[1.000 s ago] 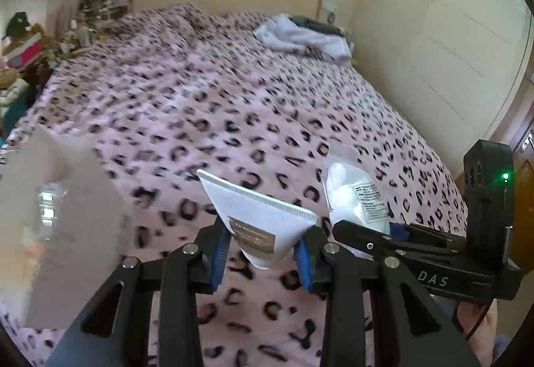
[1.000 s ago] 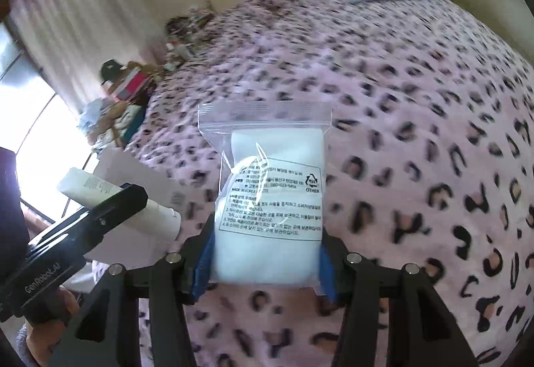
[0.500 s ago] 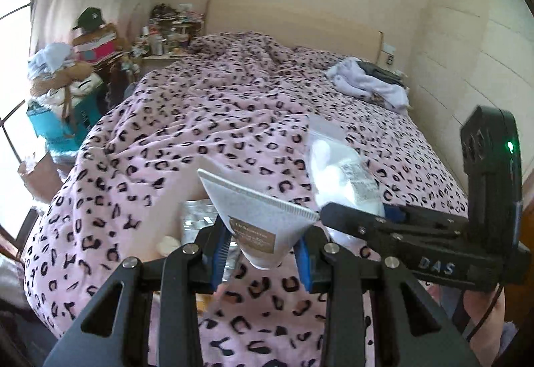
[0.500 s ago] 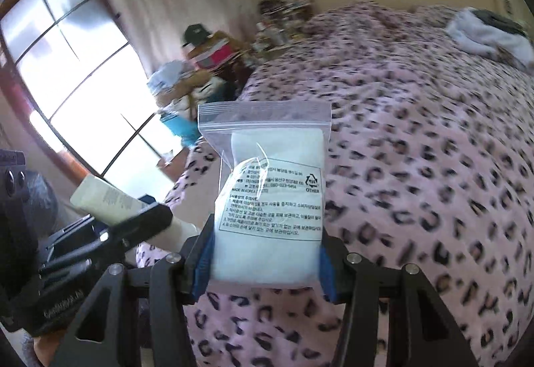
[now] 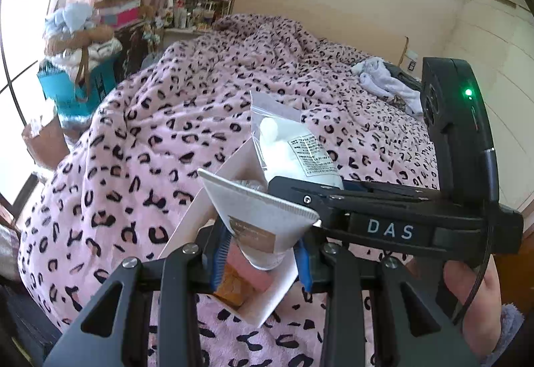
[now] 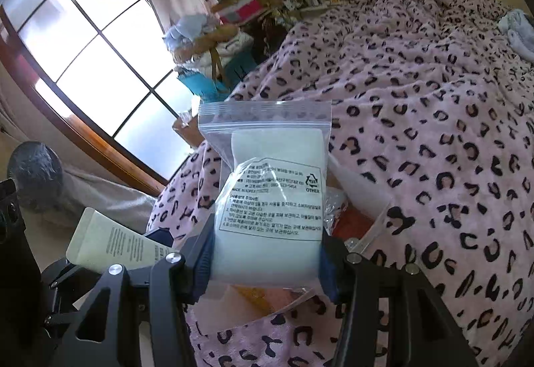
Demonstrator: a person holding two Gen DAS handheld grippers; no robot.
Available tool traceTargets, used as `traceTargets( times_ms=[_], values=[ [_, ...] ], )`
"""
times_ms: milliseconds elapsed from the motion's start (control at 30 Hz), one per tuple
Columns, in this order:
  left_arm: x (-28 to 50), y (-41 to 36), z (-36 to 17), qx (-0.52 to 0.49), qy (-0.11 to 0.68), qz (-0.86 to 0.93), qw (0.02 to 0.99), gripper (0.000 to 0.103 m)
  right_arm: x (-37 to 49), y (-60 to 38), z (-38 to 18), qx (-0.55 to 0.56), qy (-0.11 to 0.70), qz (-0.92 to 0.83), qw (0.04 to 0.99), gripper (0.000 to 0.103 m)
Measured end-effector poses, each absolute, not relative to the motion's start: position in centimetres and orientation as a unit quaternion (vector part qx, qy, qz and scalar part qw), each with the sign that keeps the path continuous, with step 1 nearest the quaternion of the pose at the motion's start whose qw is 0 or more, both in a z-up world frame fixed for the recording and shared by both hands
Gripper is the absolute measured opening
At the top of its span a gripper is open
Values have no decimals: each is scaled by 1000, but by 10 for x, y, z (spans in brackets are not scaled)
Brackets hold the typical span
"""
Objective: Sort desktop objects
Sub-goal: 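Carry cream tube with left tool while right tool carries cotton-pad packet into the white box, then open both tools over the white box, releasing tube and packet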
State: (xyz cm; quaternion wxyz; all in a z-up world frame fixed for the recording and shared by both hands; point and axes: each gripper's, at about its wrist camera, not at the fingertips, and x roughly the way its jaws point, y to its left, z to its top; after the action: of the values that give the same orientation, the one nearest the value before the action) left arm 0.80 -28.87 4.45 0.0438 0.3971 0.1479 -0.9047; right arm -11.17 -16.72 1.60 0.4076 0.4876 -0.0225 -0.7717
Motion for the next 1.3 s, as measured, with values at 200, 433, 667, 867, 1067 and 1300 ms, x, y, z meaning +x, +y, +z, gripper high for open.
traceTargets(
  times_ms=[200, 433, 667, 867, 1067, 1300],
  values=[
    [5, -298, 21, 412, 161, -896, 44, 34, -117, -178, -5, 503, -12, -767, 398, 53],
    [2, -302, 7, 419, 171, -891, 41, 34, -114, -188, -6, 500, 22, -775, 386, 53],
    [5, -304, 2, 422, 178, -888, 42, 34, -112, -192, -5, 499, 32, -777, 382, 53],
    [7, -306, -1, 424, 185, -885, 43, 35, -111, -195, -5, 499, 42, -779, 377, 54],
    [10, -309, 1, 424, 188, -885, 44, 36, -110, -195, -3, 501, 45, -779, 374, 54],
    [15, -308, 15, 409, 180, -893, 48, 48, -107, -194, 6, 501, 45, -779, 374, 54]
  ],
)
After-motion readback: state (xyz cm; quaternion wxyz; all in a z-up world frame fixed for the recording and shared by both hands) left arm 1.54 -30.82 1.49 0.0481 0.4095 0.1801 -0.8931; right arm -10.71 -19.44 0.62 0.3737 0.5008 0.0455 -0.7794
